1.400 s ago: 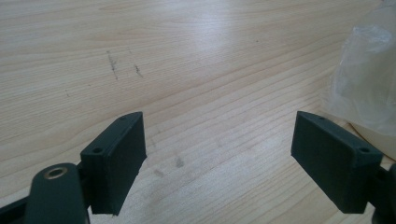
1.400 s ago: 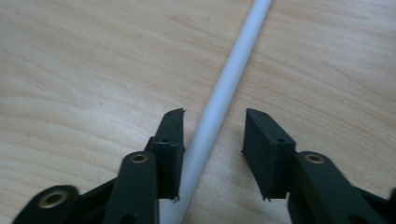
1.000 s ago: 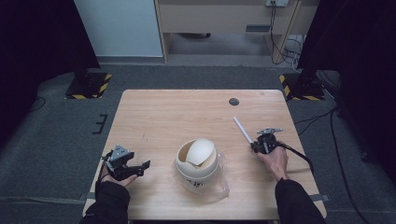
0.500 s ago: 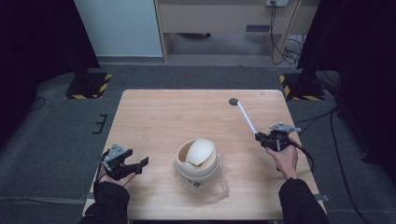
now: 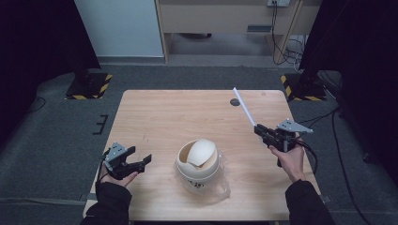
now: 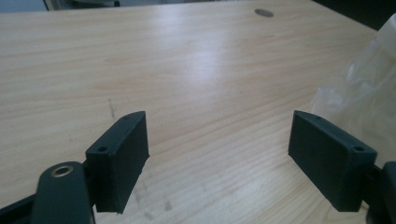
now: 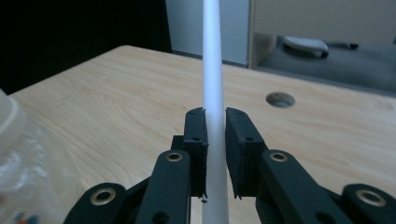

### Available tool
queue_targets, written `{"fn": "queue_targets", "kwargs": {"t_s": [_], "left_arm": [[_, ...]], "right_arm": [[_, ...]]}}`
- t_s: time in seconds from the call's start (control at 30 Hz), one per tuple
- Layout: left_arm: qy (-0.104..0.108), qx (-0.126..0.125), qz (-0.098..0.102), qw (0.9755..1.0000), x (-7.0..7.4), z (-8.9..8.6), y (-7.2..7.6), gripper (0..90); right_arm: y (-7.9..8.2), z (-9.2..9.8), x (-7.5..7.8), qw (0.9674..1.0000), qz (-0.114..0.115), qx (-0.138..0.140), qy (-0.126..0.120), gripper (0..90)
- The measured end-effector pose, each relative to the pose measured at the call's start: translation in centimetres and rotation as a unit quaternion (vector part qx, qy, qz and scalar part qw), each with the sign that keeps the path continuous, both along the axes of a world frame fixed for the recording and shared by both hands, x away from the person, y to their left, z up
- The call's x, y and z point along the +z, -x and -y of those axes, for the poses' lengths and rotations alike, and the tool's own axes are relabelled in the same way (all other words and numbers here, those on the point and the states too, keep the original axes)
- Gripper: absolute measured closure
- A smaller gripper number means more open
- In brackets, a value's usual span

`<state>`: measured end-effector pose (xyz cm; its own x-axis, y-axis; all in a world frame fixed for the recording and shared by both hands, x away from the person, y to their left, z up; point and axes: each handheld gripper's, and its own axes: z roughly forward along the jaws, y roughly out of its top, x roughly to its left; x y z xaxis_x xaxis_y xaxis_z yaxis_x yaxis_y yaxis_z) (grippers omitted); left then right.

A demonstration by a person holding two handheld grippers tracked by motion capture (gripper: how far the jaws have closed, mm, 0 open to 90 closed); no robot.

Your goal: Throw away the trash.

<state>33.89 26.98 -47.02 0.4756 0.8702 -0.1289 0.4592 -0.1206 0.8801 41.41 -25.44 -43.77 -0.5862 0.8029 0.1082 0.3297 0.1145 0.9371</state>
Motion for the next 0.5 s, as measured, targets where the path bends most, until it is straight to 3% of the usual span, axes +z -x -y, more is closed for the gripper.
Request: {"fn": "queue_targets", "kwargs": {"t_s": [0.03,0.2,0.33,0.5], "left_arm": [[0.009,-0.003,0.012,0.9999,0.6,0.3,0.0,19.5],[0.027,-0.007,0.044,0.9986,2.2,1.1,-0.3,19.6],[0.041,-0.006,0.059,0.9974,3.2,1.5,-0.6,19.7],[0.07,-0.012,0.081,0.9941,5.0,2.6,-1.4,20.3]], "right_arm": [[0.3,-0.2,0.7,0.9998,0.015,0.006,-0.009,79.2],[0.8,-0.5,1.2,0.9992,0.029,0.024,-0.01,79.2],[1.0,-0.6,1.5,0.9987,0.037,0.029,-0.018,79.2],[1.7,-1.4,2.3,0.9966,0.055,0.058,-0.02,79.2]]}}
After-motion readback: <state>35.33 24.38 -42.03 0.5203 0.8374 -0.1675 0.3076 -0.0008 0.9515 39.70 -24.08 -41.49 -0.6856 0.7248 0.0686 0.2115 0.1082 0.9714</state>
